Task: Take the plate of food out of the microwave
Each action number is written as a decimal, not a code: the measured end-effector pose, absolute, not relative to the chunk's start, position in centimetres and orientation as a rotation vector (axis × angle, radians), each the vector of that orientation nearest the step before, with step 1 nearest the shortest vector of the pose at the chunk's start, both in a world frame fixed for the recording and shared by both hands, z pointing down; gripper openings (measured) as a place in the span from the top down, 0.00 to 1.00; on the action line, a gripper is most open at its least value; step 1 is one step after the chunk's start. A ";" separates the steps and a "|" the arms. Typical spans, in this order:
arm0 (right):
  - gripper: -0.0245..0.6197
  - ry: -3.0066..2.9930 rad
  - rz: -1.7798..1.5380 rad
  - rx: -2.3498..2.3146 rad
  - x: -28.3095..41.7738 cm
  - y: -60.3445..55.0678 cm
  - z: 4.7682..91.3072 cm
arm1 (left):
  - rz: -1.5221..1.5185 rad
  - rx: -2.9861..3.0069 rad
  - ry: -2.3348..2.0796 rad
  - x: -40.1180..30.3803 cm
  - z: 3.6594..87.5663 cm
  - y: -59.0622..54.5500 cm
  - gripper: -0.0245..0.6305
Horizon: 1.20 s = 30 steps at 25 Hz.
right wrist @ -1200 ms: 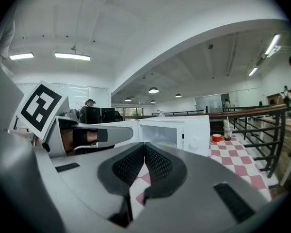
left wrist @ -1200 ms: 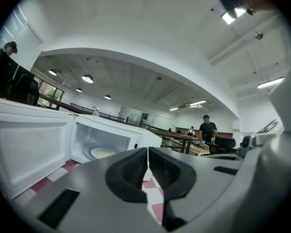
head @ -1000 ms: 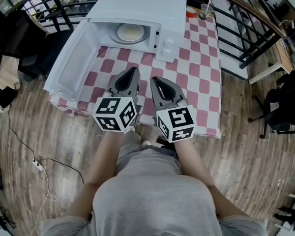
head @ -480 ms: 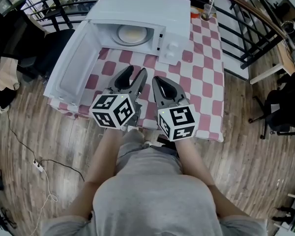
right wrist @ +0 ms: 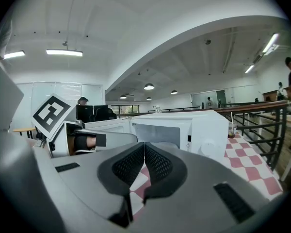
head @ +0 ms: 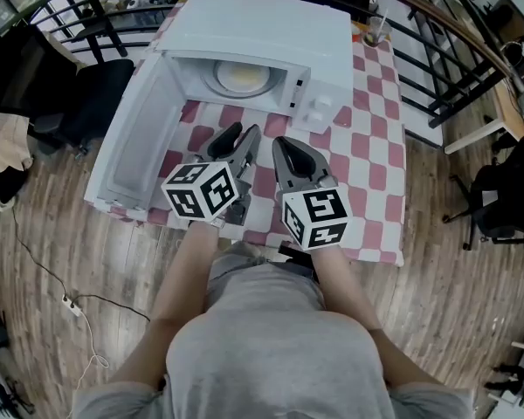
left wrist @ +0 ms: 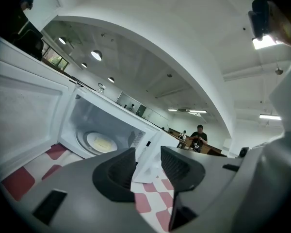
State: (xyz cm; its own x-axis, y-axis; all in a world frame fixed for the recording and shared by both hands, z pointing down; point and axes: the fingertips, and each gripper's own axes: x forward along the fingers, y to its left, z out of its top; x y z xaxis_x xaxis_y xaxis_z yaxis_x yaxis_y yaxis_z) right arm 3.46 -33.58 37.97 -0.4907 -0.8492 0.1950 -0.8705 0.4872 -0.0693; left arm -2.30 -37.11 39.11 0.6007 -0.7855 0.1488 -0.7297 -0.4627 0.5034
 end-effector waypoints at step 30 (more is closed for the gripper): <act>0.92 -2.454 0.391 1.560 1.6 -41.4 43.9 | -0.426 1.800 -1.018 -5.5 49.6 -50.7 0.63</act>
